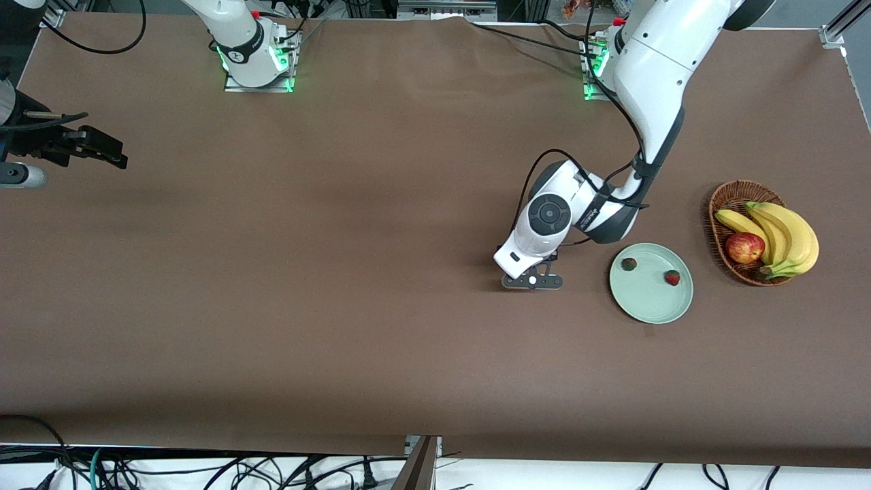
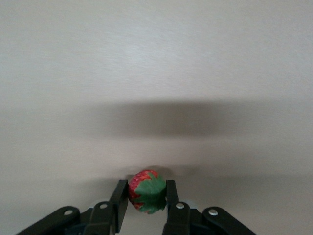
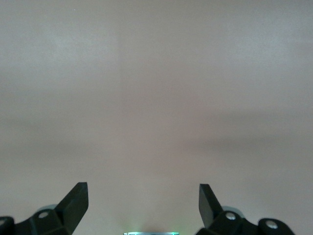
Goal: Collect all strawberries into plate
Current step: 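Carry the strawberry onto the plate and open the left gripper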
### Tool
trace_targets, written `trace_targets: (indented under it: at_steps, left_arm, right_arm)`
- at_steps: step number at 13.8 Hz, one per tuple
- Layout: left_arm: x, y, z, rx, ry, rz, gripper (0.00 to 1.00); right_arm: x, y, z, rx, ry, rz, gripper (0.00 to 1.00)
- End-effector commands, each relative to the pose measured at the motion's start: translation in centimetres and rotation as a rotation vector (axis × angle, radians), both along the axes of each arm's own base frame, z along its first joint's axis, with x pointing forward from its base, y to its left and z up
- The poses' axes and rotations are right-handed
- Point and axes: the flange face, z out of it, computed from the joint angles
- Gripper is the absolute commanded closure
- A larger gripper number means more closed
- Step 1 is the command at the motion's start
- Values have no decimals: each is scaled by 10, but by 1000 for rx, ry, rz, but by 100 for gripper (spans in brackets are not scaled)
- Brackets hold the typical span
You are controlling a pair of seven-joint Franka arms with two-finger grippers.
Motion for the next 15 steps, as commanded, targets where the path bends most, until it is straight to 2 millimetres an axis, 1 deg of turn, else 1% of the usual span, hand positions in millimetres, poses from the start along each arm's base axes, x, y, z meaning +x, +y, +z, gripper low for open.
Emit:
trace_targets:
  at_steps: [1,3,4,5,7,8,9,10,11,12,13,14,15]
  left_arm:
    - [18,44,59,76,52,-40,89]
    - [34,101,83,80,110,-139,89]
    - [43,132,91,66,114,-188,89]
    - [49,162,94,52,132,-235,89]
    - [58,213,91,26,146,-295,88]
    - [62,226,92,16,140,-327,86]
    - [67,231,91,8,113,-356,85]
    - [73,251,84,25,84,-377,84]
    - [76,278,68,22,80,-399,83]
    - [78,290,51,2,76,-433,82]
    - [79,291,44,-10,74,-439,74]
    - [78,290,44,-9,74,-442,42]
    - [78,289,45,-12,73,-441,0]
  right_arm:
    - [2,-1,6,-7,-6,15,0]
    - [3,-1,5,-7,-6,15,0]
    - [3,-1,6,-7,-9,15,0]
    - [3,-1,6,-7,-11,17,0]
    - [3,1,6,-7,-11,19,0]
    - [3,2,7,-7,-13,22,0]
    - [3,4,8,-7,-14,25,0]
    - [3,5,9,-7,-16,26,0]
    - [3,5,9,-7,-14,26,0]
    - [3,5,8,-7,-13,26,0]
    - [3,4,8,-7,-13,25,0]
    - [3,5,9,-7,-14,26,0]
    - [3,5,9,-7,-14,26,0]
